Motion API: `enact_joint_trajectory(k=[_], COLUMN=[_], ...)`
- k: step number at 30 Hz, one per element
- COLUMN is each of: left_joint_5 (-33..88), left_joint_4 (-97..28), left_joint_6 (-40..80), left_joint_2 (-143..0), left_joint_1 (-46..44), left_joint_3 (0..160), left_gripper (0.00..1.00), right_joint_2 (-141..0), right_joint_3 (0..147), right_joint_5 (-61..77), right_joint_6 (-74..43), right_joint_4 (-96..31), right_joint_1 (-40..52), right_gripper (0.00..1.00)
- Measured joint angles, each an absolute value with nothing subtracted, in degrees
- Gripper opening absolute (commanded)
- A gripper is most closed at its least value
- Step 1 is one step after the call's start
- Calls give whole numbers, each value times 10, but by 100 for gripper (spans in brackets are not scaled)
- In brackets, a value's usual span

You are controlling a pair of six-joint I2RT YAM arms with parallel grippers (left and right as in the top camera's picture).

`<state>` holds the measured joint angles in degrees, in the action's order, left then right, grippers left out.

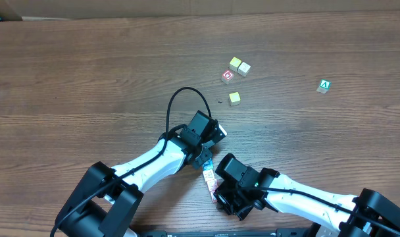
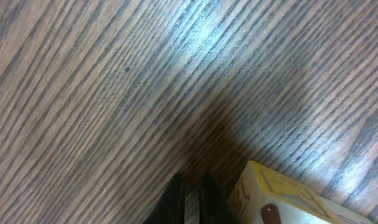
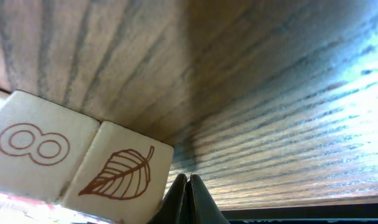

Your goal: Flip 5 blocks

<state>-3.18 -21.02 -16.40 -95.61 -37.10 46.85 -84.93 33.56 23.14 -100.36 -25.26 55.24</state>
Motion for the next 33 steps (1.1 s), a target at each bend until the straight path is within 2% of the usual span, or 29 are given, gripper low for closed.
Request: enact_joint_trajectory(k=[16,24,33], left_joint_5=[-32,-32,-68], left_joint_4=[-210,-204,-216], left_joint_6=[-166,-162,-52], left_joint_2=[-956,-956,-958], left_joint_1=[-369,-331,-279], left_joint_3=[468,467,477], left_gripper=[4,4,4], right_joint_2=[-849,-849,-838], right_joint_3=[336,338,345], right_joint_5=[222,223,213], right_joint_6=[-1021,-1032,-1032], right_joint_4=[-269,-289,-413], right_joint_1=[569,598,590], right_gripper=[4,4,4])
